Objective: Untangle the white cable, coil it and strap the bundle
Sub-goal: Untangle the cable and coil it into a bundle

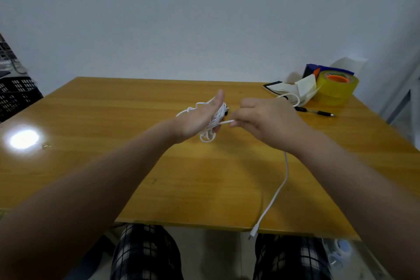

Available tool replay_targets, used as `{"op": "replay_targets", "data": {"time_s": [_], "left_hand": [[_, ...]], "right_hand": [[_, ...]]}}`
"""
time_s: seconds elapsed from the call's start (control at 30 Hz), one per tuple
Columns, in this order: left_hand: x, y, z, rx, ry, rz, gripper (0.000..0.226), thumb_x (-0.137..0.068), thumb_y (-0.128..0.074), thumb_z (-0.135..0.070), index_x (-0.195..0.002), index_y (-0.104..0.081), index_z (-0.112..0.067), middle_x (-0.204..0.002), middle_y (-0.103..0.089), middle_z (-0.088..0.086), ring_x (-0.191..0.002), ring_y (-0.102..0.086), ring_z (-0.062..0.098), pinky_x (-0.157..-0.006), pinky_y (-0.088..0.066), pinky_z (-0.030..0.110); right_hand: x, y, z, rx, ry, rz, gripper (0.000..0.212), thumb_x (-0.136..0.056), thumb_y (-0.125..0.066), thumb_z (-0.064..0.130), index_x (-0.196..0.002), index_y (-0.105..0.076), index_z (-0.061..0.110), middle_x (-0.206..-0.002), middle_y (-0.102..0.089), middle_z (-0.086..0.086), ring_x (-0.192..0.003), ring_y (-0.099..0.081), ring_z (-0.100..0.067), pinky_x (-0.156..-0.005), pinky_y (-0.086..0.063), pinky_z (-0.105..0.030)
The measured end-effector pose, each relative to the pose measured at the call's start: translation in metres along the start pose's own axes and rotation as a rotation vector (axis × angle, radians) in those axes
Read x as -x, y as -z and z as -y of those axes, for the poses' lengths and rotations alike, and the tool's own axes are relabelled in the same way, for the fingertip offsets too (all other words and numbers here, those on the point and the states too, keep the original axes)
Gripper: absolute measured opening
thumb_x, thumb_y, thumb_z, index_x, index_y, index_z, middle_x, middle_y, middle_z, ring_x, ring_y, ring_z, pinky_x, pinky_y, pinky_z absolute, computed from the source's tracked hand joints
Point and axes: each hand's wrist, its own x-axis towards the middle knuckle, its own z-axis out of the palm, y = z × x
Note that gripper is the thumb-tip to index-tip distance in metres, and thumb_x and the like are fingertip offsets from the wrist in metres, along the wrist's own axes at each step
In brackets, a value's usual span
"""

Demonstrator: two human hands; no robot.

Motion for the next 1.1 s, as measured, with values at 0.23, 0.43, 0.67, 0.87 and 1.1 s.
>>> {"op": "replay_targets", "data": {"time_s": [0.23, 0.43, 0.67, 0.87, 1.1], "left_hand": [[0.008, -0.005, -0.008, -0.207, -0.115, 0.001, 0.049, -0.082, -0.063, -0.052, -0.070, -0.051, -0.006, -0.054, -0.045, -0.004, -0.040, -0.043, 0.001, -0.045, -0.035, 0.013], [0.009, -0.002, 0.010, 0.483, -0.123, -0.068, 0.047, -0.088, -0.061, -0.042, -0.048, -0.046, -0.022, -0.043, -0.030, -0.009, -0.040, -0.024, 0.010, -0.045, -0.018, 0.023], [0.006, 0.030, 0.012, 1.052, -0.126, -0.161, 0.056, -0.090, -0.046, -0.050, -0.043, -0.033, -0.022, -0.032, -0.021, -0.009, -0.030, -0.023, 0.008, -0.055, -0.041, 0.025], [0.011, 0.013, 0.007, 1.392, -0.175, 0.042, 0.063, -0.091, -0.041, -0.049, -0.035, -0.035, -0.019, -0.026, -0.024, -0.007, -0.025, -0.028, 0.008, -0.049, -0.046, 0.023], [0.014, 0.023, 0.001, 1.630, -0.276, -0.056, 0.062, -0.090, -0.041, -0.050, -0.037, -0.033, -0.020, -0.026, -0.027, -0.007, -0.027, -0.029, 0.007, -0.054, -0.041, 0.021]], "right_hand": [[0.006, 0.002, -0.031, -0.119, -0.400, 0.027, 0.051, -0.066, -0.059, 0.066, -0.068, -0.065, 0.015, -0.055, -0.049, 0.008, -0.061, -0.051, -0.017, -0.055, -0.040, -0.033], [0.013, -0.007, -0.057, -0.324, -0.398, 0.121, 0.027, -0.081, -0.067, 0.038, -0.077, -0.065, 0.011, -0.065, -0.055, 0.002, -0.068, -0.052, -0.021, -0.064, -0.043, -0.040], [0.019, -0.020, -0.060, -0.386, -0.445, -0.039, 0.015, -0.094, -0.054, 0.024, -0.093, -0.068, 0.017, -0.078, -0.058, 0.011, -0.072, -0.054, -0.003, -0.062, -0.042, -0.021], [0.006, -0.034, -0.051, -1.189, -0.819, -0.400, 0.017, -0.095, -0.053, 0.018, -0.084, -0.067, 0.018, -0.062, -0.060, 0.011, -0.051, -0.043, -0.002, -0.049, -0.037, -0.018], [0.012, -0.048, -0.050, -1.567, -0.948, -0.466, 0.029, -0.100, -0.042, 0.023, -0.072, -0.049, 0.017, -0.062, -0.046, 0.006, -0.048, -0.036, -0.004, -0.053, -0.027, -0.022]]}}
